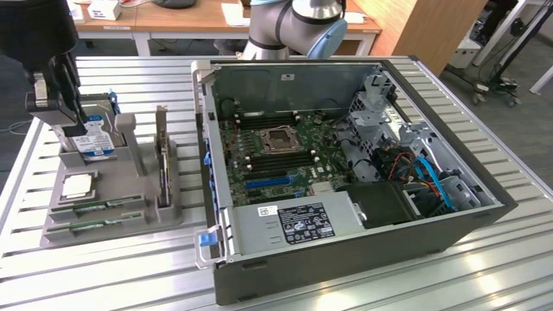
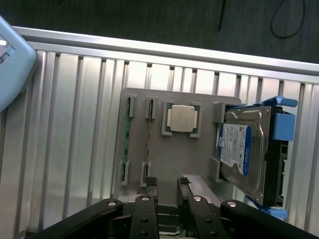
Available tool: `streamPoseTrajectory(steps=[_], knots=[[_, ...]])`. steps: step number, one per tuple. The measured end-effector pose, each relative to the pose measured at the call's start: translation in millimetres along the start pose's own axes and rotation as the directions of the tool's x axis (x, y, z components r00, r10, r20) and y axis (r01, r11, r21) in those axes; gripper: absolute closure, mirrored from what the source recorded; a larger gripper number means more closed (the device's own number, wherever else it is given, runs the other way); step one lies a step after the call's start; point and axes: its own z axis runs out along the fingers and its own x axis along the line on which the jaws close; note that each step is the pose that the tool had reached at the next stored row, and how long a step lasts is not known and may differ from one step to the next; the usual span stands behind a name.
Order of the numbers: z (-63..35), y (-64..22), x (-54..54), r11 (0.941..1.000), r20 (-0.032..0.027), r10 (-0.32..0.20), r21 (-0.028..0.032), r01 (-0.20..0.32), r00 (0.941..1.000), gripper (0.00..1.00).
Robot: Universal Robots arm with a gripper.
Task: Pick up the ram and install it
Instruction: 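Pick up the ram and move it above insertion slot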
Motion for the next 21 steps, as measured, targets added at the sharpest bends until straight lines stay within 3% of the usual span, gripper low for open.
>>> streamPoseTrajectory(steps=[9,21], knots=[[12.4,-0.4,0.3,1.0000,0.0000,0.000,0.0002,0.000,1.0000,0.71],[12.7,2.2,7.5,1.0000,0.0000,0.000,0.0001,0.000,1.0000,0.71]])
